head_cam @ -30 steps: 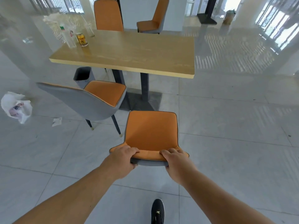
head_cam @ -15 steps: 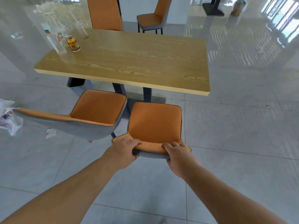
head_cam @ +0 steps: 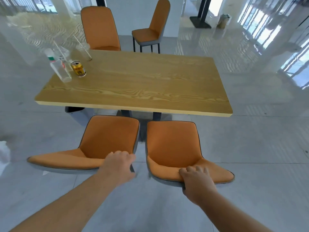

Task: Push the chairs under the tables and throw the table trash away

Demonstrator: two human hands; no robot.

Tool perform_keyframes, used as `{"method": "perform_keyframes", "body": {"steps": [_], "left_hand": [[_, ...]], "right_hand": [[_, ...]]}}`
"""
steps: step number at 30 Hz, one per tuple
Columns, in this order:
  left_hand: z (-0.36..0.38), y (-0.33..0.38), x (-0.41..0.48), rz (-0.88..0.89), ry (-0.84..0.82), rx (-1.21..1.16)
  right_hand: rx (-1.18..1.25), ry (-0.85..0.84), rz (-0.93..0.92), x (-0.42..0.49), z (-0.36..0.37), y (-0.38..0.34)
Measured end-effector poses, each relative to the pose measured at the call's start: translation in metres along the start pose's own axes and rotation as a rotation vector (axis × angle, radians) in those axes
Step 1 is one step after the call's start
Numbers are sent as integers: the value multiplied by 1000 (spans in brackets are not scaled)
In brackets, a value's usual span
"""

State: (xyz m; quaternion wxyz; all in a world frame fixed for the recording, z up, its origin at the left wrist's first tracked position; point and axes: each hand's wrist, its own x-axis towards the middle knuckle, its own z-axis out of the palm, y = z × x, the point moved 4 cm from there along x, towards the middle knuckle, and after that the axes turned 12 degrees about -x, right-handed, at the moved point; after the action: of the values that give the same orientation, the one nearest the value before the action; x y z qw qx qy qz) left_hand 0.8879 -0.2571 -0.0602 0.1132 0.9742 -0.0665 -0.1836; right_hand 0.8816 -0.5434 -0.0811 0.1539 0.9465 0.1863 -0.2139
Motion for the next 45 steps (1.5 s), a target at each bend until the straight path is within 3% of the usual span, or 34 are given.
{"method": "perform_keyframes", "body": {"steps": [4, 6, 11, 20, 24, 28, 30, 33, 39, 45], "left_hand": [[-10, -114, -26, -208, 8, 26], [2, -140, -38, -178, 35, 20], [12, -146, -43, 0, 160, -15], [19, -133, -42, 284, 156, -30], [23, -133, -46, 256, 86, -23], [3, -126, -36, 56, -104, 44], [-35, -107, -25, -30, -127, -49], [-130, -57, 2, -10, 117, -167], [-350, 113, 15, 243, 520, -106], [-516, 332, -32, 485, 826, -75]], "right_hand": [[59, 62, -19, 21, -14, -52], [57, 93, -2, 25, -11, -58], [51, 96, -54, 25, -7, -62], [12, 92, -234, 27, -19, -108], [23, 75, -248, 25, -20, -107], [88, -73, -193, 25, -36, -97], [205, -21, -67, 21, -67, -77], [341, 321, 127, 6, -141, -12], [262, 792, 330, -95, -319, 166], [68, 1103, 472, -256, -435, 332]]}}
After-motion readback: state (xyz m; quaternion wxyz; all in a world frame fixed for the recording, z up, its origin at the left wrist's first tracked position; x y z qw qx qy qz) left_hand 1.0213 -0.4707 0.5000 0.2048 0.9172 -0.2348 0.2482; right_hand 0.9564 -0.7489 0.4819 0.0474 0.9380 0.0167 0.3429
